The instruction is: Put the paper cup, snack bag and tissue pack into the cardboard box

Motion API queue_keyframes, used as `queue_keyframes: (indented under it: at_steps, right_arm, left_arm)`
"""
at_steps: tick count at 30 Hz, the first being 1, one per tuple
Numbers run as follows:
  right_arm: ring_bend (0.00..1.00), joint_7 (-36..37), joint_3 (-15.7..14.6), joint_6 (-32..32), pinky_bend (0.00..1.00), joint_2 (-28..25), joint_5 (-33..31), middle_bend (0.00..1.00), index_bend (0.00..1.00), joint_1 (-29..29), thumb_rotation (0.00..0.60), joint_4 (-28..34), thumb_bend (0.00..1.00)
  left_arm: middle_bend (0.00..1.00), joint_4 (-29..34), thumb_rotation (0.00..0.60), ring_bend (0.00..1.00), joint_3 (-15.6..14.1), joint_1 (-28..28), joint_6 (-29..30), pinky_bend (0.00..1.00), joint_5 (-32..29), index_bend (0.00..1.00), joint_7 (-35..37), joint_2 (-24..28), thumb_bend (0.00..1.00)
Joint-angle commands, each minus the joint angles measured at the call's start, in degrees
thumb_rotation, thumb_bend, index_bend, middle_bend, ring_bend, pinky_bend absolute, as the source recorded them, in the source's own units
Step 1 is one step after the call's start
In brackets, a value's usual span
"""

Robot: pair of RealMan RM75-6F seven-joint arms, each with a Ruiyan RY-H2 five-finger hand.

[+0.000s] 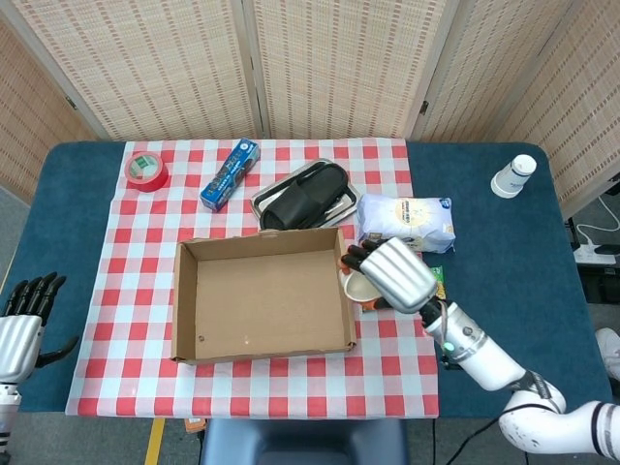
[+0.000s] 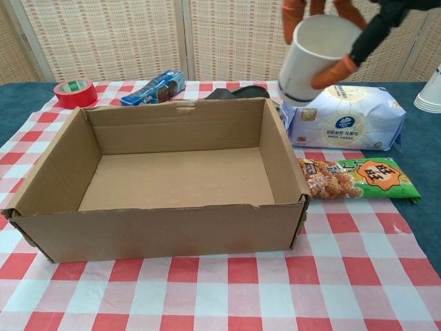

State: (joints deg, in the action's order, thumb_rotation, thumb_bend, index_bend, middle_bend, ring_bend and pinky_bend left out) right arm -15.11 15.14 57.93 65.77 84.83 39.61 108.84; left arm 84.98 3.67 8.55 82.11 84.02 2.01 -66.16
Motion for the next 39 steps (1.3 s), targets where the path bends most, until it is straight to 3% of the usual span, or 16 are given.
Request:
queue_keyframes:
  at_steps: [1,4,7,9,11,14,19,23,29,34,39]
  right_arm:
    - [0.50,1.26,2.52,-2.98,0.72,5.71,-3.16,0.48,0.76,4.45,0.600,-3.35,0.10]
    - [0.49,2.55,4.30,-4.75,0.72,9.97,-6.31,0.48,0.67,7.76,0.600,-6.77,0.10]
    - [0.37,5.19,5.37,-8.64,0.62,12.96,-9.74,0.46,0.41,11.21,0.600,-10.35,0.02]
    - [0.13,5.40,5.58,-14.27,0.36,13.05,-14.66,0.27,0.13,14.00,0.600,-12.19,0.00]
    - [0.01,4.94,5.95,-17.57,0.16,13.03,-19.38,0.09,0.01,16.05,0.600,-12.84,0.00]
    - [0.00,3.56,5.90,-18.05,0.04,13.75,-23.52,0.00,0.00,17.87,0.600,-13.48,0.00]
    - [0.00,1.55,4.30,-14.93,0.03,12.66,-24.23,0.00,0.00,17.39,0.600,-12.07,0.00]
    - [0.00,-0.61,2.93,-12.16,0.06,8.42,-24.15,0.00,0.00,15.55,0.600,-9.16,0.00]
    - [0.00,-0.63,-1.12,-11.97,0.10,-2.95,-28.84,0.00,0.00,10.23,0.600,-1.60,0.00]
    - [0.00,2.83,-6.21,-11.79,0.10,-8.53,-24.48,0.00,0.00,4.39,0.600,-1.54,0.00]
    - [0.00,10.56,-11.05,-12.29,0.10,-6.79,-18.73,0.00,0.00,-1.16,0.600,-7.39,0.00]
  left_arm:
    - [0.00,-0.02,0.600,0.00,0.00,0.12,-0.26,0.00,-0.15,0.00,-0.21,-0.10,0.22]
    - [0.00,0.01,0.600,0.00,0.03,0.26,-0.43,0.00,-0.17,0.00,-0.49,-0.19,0.22]
    - [0.00,-0.06,0.600,0.00,-0.04,0.32,-0.55,0.00,-0.15,0.00,-0.77,-0.35,0.22]
    - [0.00,-0.11,0.600,0.00,-0.05,0.36,-0.69,0.00,-0.24,0.00,-0.94,-0.45,0.22]
    - [0.00,-0.12,0.600,0.00,-0.05,0.35,-0.66,0.00,-0.25,0.00,-0.95,-0.46,0.22]
    - [0.00,-0.17,0.600,0.00,0.10,0.28,-0.44,0.00,-0.36,0.00,-0.55,-0.32,0.22]
    - [0.00,-0.36,0.600,0.00,0.17,0.10,-0.25,0.00,-0.49,0.00,0.34,-0.07,0.22]
    - [0.00,-0.34,0.600,0.00,0.12,0.10,-0.16,0.00,-0.27,0.00,0.55,0.03,0.22]
    - [0.00,-0.12,0.600,0.00,-0.03,0.09,-0.11,0.00,0.07,0.00,0.82,0.26,0.22]
    - [0.00,0.00,0.600,0.00,-0.14,0.07,0.10,0.00,0.43,0.00,0.82,0.28,0.22]
    - [0.00,-0.71,0.600,0.00,-0.03,-0.15,1.74,0.00,1.52,0.00,1.12,-0.41,0.22]
